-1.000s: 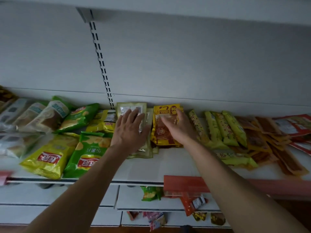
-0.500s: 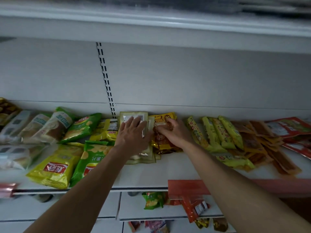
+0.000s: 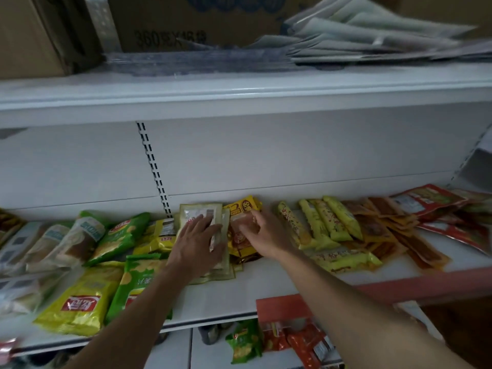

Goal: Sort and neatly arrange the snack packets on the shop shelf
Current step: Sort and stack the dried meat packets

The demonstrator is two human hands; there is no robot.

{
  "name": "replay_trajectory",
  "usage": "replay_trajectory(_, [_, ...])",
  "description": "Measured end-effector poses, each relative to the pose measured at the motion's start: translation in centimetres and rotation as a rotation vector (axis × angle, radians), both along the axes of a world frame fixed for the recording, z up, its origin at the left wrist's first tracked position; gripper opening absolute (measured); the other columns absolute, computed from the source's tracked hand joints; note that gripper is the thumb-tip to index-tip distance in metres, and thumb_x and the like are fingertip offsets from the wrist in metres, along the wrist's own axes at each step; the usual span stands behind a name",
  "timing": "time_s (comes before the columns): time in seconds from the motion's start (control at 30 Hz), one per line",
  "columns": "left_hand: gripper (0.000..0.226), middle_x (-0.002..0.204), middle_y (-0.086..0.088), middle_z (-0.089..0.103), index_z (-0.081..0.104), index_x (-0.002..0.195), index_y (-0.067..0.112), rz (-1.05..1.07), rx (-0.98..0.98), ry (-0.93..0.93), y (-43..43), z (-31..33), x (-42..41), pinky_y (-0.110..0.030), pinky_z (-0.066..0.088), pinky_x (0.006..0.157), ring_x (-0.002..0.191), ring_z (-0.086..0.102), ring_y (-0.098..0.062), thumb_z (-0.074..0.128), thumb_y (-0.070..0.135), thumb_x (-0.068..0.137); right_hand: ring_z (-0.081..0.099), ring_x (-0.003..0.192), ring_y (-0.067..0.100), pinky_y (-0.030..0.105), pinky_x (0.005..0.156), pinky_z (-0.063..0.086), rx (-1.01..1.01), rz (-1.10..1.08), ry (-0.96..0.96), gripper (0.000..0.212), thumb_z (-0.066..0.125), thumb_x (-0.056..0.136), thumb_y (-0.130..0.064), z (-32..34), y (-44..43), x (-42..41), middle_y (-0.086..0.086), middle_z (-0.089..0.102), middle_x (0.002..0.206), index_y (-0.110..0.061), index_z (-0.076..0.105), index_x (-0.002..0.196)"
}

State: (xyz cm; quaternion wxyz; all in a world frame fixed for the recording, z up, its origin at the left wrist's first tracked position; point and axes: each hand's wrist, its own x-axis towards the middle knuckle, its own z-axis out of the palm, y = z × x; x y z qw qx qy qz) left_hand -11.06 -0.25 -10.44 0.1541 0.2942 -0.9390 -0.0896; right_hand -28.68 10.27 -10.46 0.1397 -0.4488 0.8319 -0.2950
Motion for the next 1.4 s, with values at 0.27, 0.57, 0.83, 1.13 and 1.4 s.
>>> replay_trajectory(0.27, [0.048, 0.14, -0.004, 0.052, 0.064, 0.123, 0.02, 0.07, -0.024, 0.018, 0.0, 0.1, -0.6, -0.044, 0.031, 0.114, 0.135, 0.041, -0.026, 0.063, 0.044, 0.081, 0.038, 0.134, 0.028, 0.042, 0.104, 0.042, -0.13, -0.195, -0.032, 0.062, 0.043, 0.096, -0.055, -2.3, 0.3, 2.8, 0.007, 0.038, 0.147, -0.029, 0.029, 0.151])
replay_trajectory(0.57, [0.035, 0.131, -0.003, 0.059, 0.069, 0.115, 0.022, 0.092, -0.016, 0.104, 0.2, 0.9, -0.6, -0.038, 0.034, 0.108, 0.127, 0.049, -0.025, 0.064, 0.041, 0.086, 0.043, 0.125, 0.024, 0.042, 0.099, 0.045, -0.043, -0.153, -0.027, 0.055, 0.055, 0.089, -0.05, -0.4, -0.3, 2.0, 0.001, 0.046, 0.134, -0.027, 0.046, 0.137])
replay_trajectory(0.83, [0.035, 0.133, 0.007, 0.058, 0.064, 0.122, 0.027, 0.081, 0.03, 0.031, 1.0, 2.7, -1.1, -0.03, 0.031, 0.108, 0.126, 0.049, -0.016, 0.052, 0.041, 0.092, 0.06, 0.096, 0.022, 0.03, 0.071, 0.048, 0.066, -0.104, 0.081, 0.045, 0.06, 0.082, -0.05, 3.1, -0.8, 0.1, 0.002, 0.064, 0.112, -0.019, 0.063, 0.114])
replay_trajectory(1.13, [0.024, 0.119, 0.008, 0.065, 0.068, 0.108, 0.033, 0.003, 0.042, 0.021, 3.2, 5.5, -3.7, -0.03, 0.042, 0.095, 0.113, 0.057, -0.017, 0.055, 0.041, 0.09, 0.063, 0.103, 0.032, 0.031, 0.072, 0.046, 0.188, -0.131, 0.306, 0.022, 0.058, 0.085, -0.025, 5.6, 1.0, -2.7, 0.011, 0.064, 0.104, -0.011, 0.068, 0.099])
replay_trajectory(1.4, [0.04, 0.13, 0.008, 0.061, 0.06, 0.127, 0.031, -0.343, 0.129, 0.045, 10.5, 4.3, -10.1, -0.026, 0.043, 0.098, 0.12, 0.054, -0.014, 0.059, 0.042, 0.089, 0.05, 0.116, 0.029, 0.038, 0.092, 0.043, 0.161, -0.208, 0.404, 0.033, 0.057, 0.087, -0.035, 4.3, 6.9, -9.4, 0.007, 0.057, 0.121, -0.02, 0.062, 0.117])
